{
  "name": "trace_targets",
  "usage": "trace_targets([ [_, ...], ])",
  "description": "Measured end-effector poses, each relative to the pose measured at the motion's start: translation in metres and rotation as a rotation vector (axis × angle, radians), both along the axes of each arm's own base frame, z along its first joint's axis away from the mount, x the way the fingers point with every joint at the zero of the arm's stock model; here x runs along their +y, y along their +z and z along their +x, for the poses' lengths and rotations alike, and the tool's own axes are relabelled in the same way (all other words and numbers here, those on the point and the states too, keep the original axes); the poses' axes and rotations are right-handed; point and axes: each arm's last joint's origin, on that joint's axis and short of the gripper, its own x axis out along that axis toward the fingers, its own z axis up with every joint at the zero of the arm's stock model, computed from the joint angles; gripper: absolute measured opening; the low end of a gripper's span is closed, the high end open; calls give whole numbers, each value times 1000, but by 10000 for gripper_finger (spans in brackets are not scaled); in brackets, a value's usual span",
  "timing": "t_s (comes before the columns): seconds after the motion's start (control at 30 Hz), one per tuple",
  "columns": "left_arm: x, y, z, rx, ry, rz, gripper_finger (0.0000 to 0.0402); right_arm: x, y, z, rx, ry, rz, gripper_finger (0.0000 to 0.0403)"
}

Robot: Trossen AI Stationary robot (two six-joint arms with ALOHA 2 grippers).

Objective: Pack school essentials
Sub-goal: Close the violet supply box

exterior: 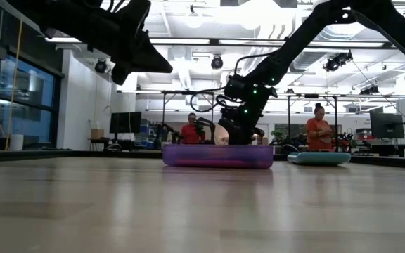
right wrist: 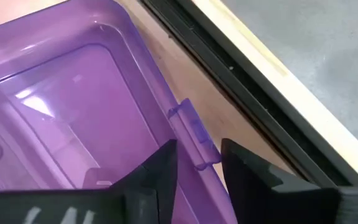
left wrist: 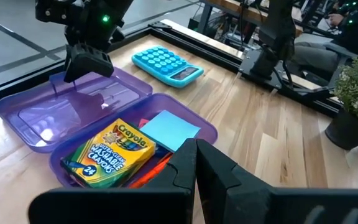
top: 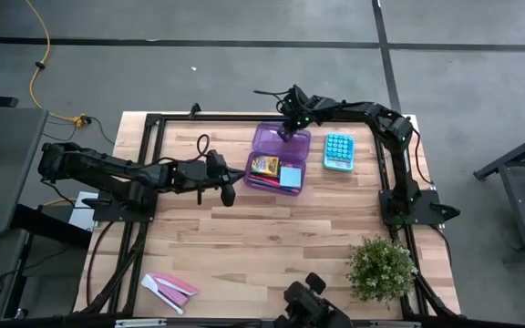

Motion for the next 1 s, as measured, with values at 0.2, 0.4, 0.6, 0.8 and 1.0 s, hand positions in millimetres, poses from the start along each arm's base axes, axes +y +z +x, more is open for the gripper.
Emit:
trace_targets([
  [0.2,0,0,0,3,-5,14,0,1,0,1,0,10,-2,76],
  [0.4,0,0,0,4,-6,16,0,0,1,2,-16,13,-11,9],
  [0.6,0,0,0,4,-6,16,0,3,7,3,-38,30,-1,11],
  [0.8,0,0,0,4,1,19,0,12,28,5,-63,64,-42,4],
  [1.0,1,1,0,5,25,28,0,31,51,10,-82,109,-62,2],
])
